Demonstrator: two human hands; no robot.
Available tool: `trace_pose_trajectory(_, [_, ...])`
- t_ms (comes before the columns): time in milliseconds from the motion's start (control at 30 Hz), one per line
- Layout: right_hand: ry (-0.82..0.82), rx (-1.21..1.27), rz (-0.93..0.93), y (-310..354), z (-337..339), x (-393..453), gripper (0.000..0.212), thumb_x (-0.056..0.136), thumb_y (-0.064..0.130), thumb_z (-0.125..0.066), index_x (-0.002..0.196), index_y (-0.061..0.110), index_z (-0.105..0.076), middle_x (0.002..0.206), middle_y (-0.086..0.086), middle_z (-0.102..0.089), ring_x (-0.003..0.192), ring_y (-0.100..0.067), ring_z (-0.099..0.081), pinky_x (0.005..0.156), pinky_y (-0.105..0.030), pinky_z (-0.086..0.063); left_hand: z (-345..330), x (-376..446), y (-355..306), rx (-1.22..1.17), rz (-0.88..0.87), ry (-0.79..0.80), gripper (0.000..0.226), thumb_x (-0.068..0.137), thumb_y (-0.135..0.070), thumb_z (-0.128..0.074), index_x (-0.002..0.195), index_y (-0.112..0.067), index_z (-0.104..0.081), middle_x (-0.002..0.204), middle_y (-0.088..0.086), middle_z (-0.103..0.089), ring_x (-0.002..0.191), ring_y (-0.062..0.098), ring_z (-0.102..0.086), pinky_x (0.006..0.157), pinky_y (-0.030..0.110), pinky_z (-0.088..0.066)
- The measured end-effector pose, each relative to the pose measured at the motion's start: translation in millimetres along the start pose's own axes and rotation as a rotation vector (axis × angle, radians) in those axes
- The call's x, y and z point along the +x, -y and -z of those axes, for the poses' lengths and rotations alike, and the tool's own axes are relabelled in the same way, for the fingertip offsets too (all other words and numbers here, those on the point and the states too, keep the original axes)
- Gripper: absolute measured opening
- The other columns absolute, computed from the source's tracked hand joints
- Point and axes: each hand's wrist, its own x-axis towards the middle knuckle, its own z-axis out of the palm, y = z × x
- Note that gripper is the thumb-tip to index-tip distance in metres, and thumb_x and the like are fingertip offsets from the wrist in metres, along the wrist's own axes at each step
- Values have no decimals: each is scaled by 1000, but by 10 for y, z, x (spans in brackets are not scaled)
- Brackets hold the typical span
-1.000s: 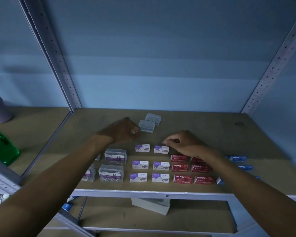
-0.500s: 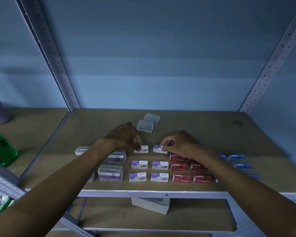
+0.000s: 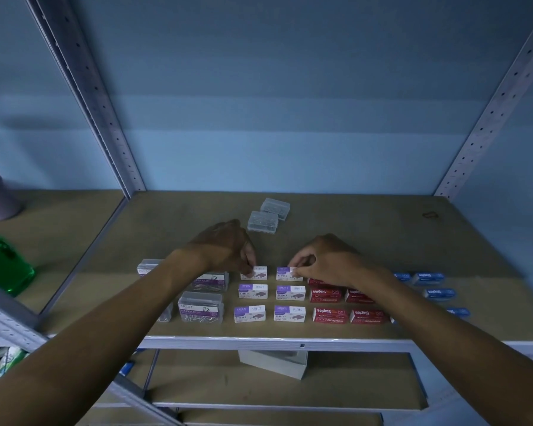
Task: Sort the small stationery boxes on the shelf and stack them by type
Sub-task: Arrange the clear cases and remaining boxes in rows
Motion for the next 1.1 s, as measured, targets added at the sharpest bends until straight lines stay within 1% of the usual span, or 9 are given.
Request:
trace_pose_trajectory(200, [12, -8, 6, 7, 10, 16, 19, 86, 44, -75, 103, 34, -78, 98, 18, -75, 81, 0, -68, 75, -24, -58, 2, -39, -31, -13, 29, -23, 16, 73, -46, -79, 86, -36, -77, 80, -25, -72, 81, -7, -60, 91, 29, -51])
trace_pose_trajectory(300, [-30, 64, -23, 4, 99, 37, 25, 84, 50, -75, 105, 37, -76, 98, 22, -72, 86, 3, -65, 76, -23, -53, 108, -64, -43, -152, 39, -3, 23, 69, -44, -83, 87, -31, -78, 82, -21, -74, 75, -7, -66, 82, 20, -54])
trace_pose_trajectory(367, [-98, 84, -9, -25, 158, 93, 23, 88, 46, -72, 108, 37, -74, 100, 23, -71, 89, 6, -62, 81, -24, -52, 178, -37, -21, -185, 31, -58, 24, 68, -43, -84, 87, -29, -78, 82, -19, -75, 72, -6, -68, 76, 18, -56])
trace_pose_trajectory(467, [-161, 47, 14, -102, 173, 232, 22, 96, 32, -65, 116, 35, -71, 109, 16, -71, 97, 2, -63, 91, -29, -52, 197, 111, 97, -45, 52, -251, 23, 73, -36, -81, 95, -31, -76, 96, -14, -75, 83, 0, -67, 82, 25, -57])
trace_pose_trajectory(533, [-165, 0, 12, -156, 134, 347, 30, 97, 25, -63, 126, 31, -66, 121, 7, -69, 108, -8, -63, 96, -31, -50, 146, 221, 163, 109, 69, -306, 35, 75, -36, -79, 109, -33, -72, 113, -9, -71, 98, 12, -62, 87, 33, -55])
trace_pose_trajectory(700, [-162, -137, 24, -208, 24, 651, 73, 87, 34, -75, 151, 29, -39, 150, -6, -42, 134, -26, -48, 106, -40, -46, -4, 422, 169, 228, 121, -227, 79, 74, -31, -81, 143, -27, -44, 145, -1, -50, 129, 26, -45, 105, 41, -42])
trace_pose_trajectory(867, [-68, -180, 0, -189, 125, 897, 106, 77, 32, -85, 159, 38, -16, 165, -4, -19, 143, -32, -37, 108, -45, -44, 85, 500, 157, 264, 133, -98, 91, 74, -32, -82, 150, -32, -31, 151, 5, -42, 137, 30, -37, 111, 44, -36])
trace_pose_trajectory(1000, [66, -265, -53, -196, 198, 1026, 112, 79, 38, -83, 160, 39, -7, 170, -4, 1, 154, -34, -13, 120, -49, -29, 110, 606, 191, 291, 157, -14, 96, 69, -39, -84, 149, -34, -31, 152, 2, -41, 139, 27, -34, 110, 42, -33])
trace_pose_trajectory(1100, [98, -301, -51, -214, 205, 1055, 103, 81, 43, -80, 160, 36, -14, 170, -4, -5, 152, -35, -21, 118, -49, -32, 87, 641, 213, 282, 160, -24, 95, 67, -40, -85, 147, -35, -35, 150, 1, -43, 138, 26, -36, 111, 43, -33])
